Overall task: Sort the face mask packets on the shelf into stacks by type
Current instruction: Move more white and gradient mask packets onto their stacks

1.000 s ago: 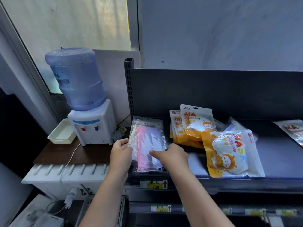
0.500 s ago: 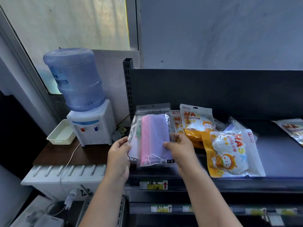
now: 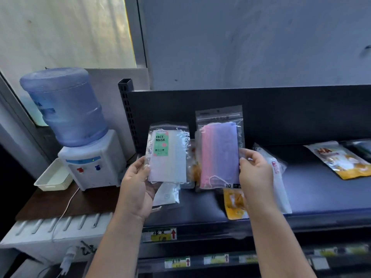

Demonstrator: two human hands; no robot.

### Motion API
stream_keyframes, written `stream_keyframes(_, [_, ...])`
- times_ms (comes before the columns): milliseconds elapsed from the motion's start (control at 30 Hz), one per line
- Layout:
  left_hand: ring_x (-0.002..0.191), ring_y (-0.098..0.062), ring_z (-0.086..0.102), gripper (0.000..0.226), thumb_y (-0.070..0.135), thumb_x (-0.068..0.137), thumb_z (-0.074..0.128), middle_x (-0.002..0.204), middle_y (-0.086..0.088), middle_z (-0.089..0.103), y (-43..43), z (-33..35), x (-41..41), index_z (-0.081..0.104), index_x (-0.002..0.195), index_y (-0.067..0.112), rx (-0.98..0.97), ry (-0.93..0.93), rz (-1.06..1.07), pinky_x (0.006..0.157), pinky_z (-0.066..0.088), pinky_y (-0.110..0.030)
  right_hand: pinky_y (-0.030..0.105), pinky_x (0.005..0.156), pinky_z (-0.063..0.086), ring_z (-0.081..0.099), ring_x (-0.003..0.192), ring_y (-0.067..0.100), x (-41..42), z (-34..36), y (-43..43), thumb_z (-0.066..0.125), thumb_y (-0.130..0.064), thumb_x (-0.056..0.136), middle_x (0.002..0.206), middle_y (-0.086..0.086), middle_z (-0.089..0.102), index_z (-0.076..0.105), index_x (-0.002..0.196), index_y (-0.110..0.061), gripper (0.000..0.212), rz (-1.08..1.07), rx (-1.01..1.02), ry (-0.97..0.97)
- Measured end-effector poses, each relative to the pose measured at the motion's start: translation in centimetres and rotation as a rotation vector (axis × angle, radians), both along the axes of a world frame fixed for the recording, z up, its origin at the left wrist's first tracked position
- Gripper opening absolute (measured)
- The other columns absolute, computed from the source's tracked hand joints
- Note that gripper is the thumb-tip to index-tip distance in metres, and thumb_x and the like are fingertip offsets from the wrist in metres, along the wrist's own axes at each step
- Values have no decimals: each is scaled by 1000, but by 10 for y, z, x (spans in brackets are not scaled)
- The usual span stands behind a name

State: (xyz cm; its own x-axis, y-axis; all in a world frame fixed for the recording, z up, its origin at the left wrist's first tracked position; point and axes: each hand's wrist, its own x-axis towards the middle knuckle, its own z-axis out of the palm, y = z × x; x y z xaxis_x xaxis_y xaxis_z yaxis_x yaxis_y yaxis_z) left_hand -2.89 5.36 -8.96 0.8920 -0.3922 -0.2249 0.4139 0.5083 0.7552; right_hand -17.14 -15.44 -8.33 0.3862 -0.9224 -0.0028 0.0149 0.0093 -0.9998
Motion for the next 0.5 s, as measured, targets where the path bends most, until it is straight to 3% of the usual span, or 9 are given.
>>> stream_keyframes(100, [100, -31, 75, 31, -2, 104, 44, 126, -21, 70, -35, 11, -22, 52, 133, 7, 16, -31, -42, 69, 66, -43, 44, 74, 61, 70, 83, 20, -27, 2, -31, 55, -13, 103, 92, 0, 77, 72, 103, -32, 26, -37, -33, 21])
stream_keyframes(167, [101, -31, 74, 33, -4, 104, 43, 127, -23, 69, -64, 16, -38, 52, 134, 3, 27, -65, -57, 65, 65, -40, 41, 69, 61, 71, 81, 15, -49, 4, -56, 57, -12, 103, 94, 0, 78, 72, 102, -32, 25, -40, -11, 3])
stream_keyframes(233, [92, -27, 76, 31, -5, 103, 43, 124, -22, 70, -95, 22, -60, 53, 132, 3, 44, -85, -70, 63, 63, -36, 36, 71, 60, 73, 90, 15, -73, 5, -85, 57, -10, 102, 102, -3, 78, 74, 106, -28, 25, -48, 3, -11])
stream_keyframes(300, [90, -26, 77, 32, -3, 104, 43, 123, -20, 71, -128, 25, -86, 52, 134, 5, 49, -83, -91, 62, 63, -36, 41, 78, 63, 74, 100, 19, -96, 6, -116, 54, -9, 100, 107, -3, 78, 75, 114, -23, 29, -43, 16, 10])
stream_keyframes(433, [79, -23, 78, 32, -1, 105, 44, 112, -19, 75, -190, 28, -142, 52, 134, 10, 80, -84, -134, 55, 62, -34, 38, 73, 62, 73, 95, 19, -143, 5, -175, 51, -5, 101, 104, -4, 77, 73, 112, -23, 30, -36, 30, 28])
stream_keyframes(500, [82, -25, 77, 34, -3, 104, 45, 113, -18, 76, -221, 24, -170, 51, 135, 11, 116, -98, -137, 55, 62, -34, 42, 82, 62, 73, 97, 22, -168, 0, -205, 52, -4, 100, 104, -3, 77, 74, 109, -24, 31, -50, 28, 31])
